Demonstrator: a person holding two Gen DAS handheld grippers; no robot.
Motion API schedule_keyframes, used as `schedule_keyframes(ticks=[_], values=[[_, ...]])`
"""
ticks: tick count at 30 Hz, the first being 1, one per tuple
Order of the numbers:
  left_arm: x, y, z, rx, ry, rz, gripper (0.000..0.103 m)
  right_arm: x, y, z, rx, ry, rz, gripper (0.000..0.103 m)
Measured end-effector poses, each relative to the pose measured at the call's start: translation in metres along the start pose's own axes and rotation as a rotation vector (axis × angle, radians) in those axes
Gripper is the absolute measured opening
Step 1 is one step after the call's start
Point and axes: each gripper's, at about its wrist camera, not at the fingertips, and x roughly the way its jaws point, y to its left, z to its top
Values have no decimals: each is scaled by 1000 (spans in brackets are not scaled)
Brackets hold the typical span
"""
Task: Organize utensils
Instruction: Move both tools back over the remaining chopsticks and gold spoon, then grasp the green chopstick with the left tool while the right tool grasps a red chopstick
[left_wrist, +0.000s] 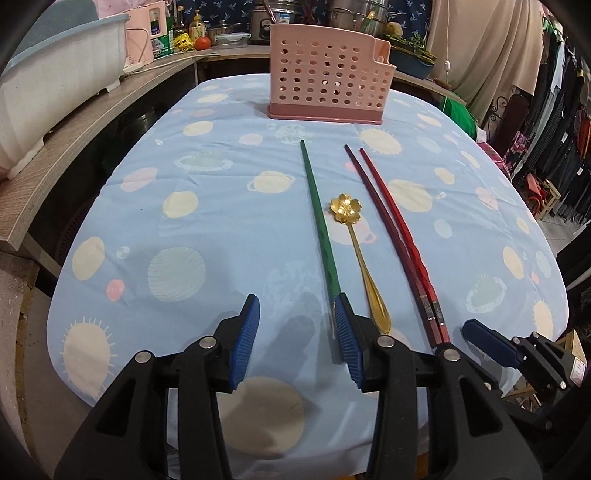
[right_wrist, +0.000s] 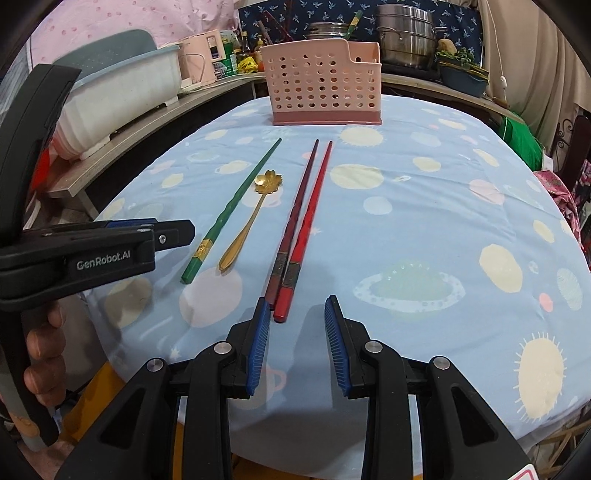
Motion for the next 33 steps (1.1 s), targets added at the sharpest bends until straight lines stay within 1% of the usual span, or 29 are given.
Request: schedule_keyframes(ticks=[9,14,20,28,31,33], values=[[1,-11,-6,30,5,-15,40,-1,-11,0,28,-7,-19,31],[7,-14,-9,37,24,-19,40,2,-10,3,22,-13,-28,31],[11,-17,-11,46,15,0,40,9,-11,10,18,-26,-32,31],[11,-16,-10,43,7,6,39,18,-11,18,16,-44,-32,24],[11,-14,-10,39,8,9,33,20,-10,20,13,-48,-29,20],[11,-13,-9,35,8,5,26,21,-10,20,12,-46,-25,15]])
